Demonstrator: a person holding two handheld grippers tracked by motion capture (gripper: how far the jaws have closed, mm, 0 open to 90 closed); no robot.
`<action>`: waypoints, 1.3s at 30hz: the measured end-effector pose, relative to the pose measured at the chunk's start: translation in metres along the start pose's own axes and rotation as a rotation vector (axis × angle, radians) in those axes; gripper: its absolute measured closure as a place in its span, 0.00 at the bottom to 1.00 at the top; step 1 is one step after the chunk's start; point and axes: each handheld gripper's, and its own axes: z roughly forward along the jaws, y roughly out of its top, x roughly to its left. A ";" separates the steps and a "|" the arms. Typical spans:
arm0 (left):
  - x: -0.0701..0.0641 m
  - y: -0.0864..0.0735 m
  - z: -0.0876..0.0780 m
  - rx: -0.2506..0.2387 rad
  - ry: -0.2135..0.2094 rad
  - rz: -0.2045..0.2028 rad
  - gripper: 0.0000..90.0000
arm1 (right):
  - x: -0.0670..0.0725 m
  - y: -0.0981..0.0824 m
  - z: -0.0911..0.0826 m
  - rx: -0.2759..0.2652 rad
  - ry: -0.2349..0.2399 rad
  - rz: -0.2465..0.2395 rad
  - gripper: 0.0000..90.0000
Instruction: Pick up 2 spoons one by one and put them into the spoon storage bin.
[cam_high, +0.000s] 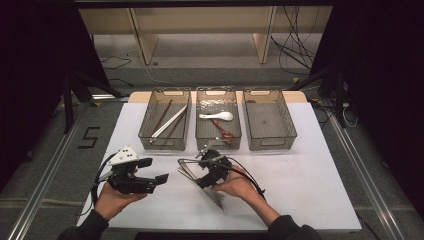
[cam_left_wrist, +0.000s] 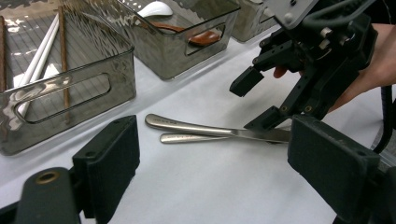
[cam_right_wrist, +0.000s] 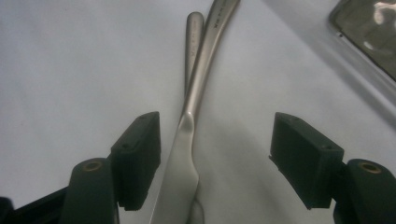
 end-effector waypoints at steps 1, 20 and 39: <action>0.000 0.000 0.000 -0.002 0.000 -0.002 0.19 | 0.001 0.001 0.003 0.005 -0.006 -0.008 0.39; 0.000 -0.002 -0.004 -0.003 0.005 -0.005 0.18 | 0.008 0.005 0.022 0.058 -0.004 -0.063 0.61; 0.001 -0.003 -0.003 0.000 0.007 -0.004 0.18 | 0.011 0.005 0.026 0.087 0.024 -0.062 0.81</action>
